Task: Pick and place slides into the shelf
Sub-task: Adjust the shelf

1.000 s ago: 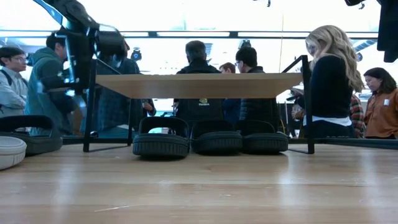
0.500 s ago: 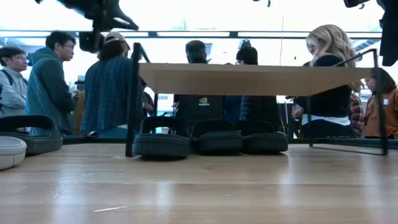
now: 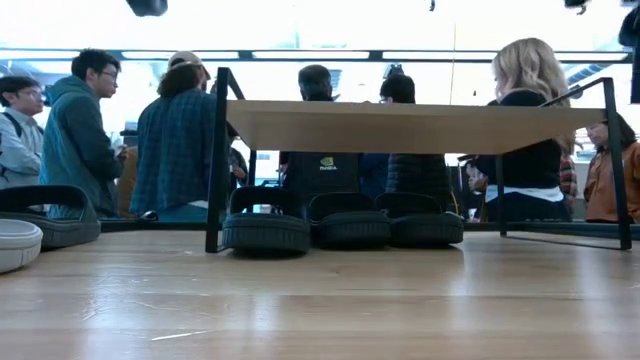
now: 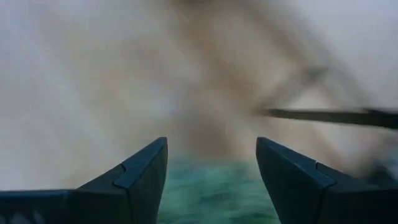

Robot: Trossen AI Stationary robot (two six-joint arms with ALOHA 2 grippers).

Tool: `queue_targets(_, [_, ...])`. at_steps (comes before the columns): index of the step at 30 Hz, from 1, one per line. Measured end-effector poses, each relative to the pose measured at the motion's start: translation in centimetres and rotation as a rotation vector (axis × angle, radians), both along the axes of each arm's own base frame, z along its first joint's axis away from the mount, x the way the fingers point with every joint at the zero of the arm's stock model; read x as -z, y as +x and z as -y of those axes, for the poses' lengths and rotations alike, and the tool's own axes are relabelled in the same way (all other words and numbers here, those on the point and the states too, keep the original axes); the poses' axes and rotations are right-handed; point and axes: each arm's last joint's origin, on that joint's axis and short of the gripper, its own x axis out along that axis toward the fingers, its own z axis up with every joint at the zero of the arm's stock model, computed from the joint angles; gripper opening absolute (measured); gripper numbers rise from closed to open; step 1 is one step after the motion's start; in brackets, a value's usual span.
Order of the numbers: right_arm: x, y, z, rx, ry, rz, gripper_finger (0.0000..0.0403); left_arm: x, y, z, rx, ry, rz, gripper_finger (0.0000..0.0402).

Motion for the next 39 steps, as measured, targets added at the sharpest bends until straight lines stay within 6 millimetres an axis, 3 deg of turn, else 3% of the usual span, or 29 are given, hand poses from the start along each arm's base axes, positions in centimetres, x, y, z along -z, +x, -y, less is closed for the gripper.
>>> queue_targets(4, [-0.9,-1.7,2.3,0.261,-0.127,-0.123,0.0224,1.3,2.6,2.4,0.016,0.066,-0.071,0.0006])
queue_targets(8, [-1.3,-2.5,2.9,0.283,-0.070,-0.115,0.0209,3.9,5.4,4.4,0.064,0.079,-0.210,0.0006])
queue_targets(12, [-1.7,-3.0,3.0,0.348,-0.012,-0.093,0.0197,5.4,7.5,6.0,0.098,0.071,-0.259,0.0006])
queue_targets(20, [-1.5,-4.3,3.5,0.374,0.082,-0.168,0.0189,8.5,10.6,6.9,0.094,0.063,-0.330,0.0006])
queue_targets(29, [0.4,-4.7,5.3,0.471,-0.042,-0.110,0.0189,10.6,10.8,6.5,0.076,0.102,-0.476,0.0006])
queue_targets(39, [-0.6,-4.1,5.5,0.461,-0.078,0.000,0.0189,10.5,9.2,4.9,0.026,0.171,-0.572,0.0006])
